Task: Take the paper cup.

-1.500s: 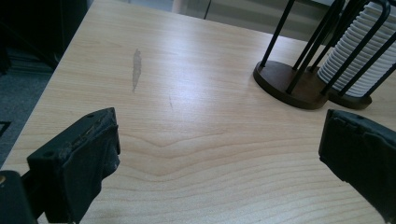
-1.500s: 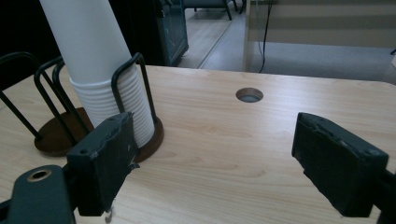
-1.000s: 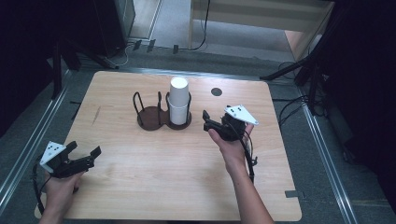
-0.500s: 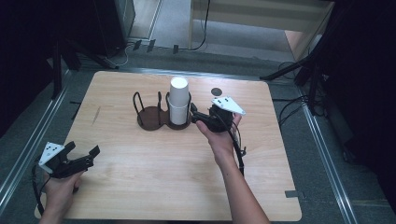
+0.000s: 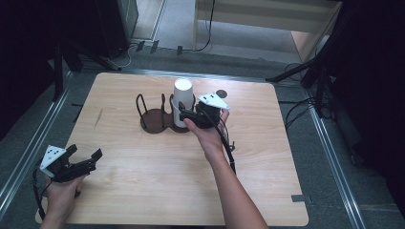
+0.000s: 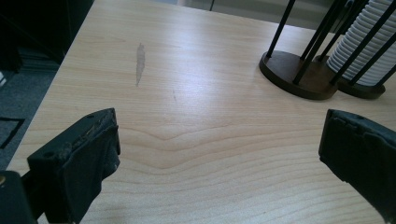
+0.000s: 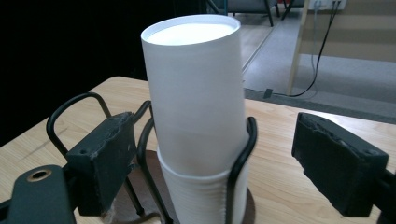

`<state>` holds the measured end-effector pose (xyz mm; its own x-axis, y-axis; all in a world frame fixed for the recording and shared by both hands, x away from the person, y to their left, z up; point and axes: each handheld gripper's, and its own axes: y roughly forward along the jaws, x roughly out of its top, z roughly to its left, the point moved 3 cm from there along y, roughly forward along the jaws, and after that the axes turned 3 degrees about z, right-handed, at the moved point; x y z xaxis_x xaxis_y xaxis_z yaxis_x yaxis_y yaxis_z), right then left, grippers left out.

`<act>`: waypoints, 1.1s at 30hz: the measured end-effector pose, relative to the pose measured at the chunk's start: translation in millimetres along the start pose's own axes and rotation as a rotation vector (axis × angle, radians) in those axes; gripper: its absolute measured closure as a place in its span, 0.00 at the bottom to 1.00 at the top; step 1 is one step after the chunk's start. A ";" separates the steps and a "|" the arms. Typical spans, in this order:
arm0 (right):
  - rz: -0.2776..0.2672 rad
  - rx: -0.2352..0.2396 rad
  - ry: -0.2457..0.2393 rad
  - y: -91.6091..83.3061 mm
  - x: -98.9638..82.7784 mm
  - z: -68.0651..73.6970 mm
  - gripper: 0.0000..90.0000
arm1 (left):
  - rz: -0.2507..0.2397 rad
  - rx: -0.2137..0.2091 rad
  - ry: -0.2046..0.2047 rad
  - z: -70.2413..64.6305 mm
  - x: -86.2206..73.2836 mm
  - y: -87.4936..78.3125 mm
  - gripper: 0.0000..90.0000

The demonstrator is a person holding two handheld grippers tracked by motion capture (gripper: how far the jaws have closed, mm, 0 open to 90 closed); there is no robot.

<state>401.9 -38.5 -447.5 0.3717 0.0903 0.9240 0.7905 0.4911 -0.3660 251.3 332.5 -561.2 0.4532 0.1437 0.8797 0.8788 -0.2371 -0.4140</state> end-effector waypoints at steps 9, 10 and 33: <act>0.018 -0.026 0.006 25.8 -1.8 7.0 0.15 | -0.002 -0.003 -0.003 0.7 0.4 -0.3 0.00; 0.018 -0.026 0.006 25.8 -1.8 7.0 0.15 | -0.002 -0.003 -0.003 0.7 0.4 -0.3 0.00; 0.016 -0.084 0.013 56.1 0.4 12.2 0.26 | -0.003 -0.004 -0.008 1.0 0.5 0.2 0.00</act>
<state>440.5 -0.3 -466.3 0.3901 0.0864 0.9167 0.8223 0.4152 -0.3891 251.8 333.4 -561.0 0.4515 0.1522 0.8792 0.8798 -0.2401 -0.4102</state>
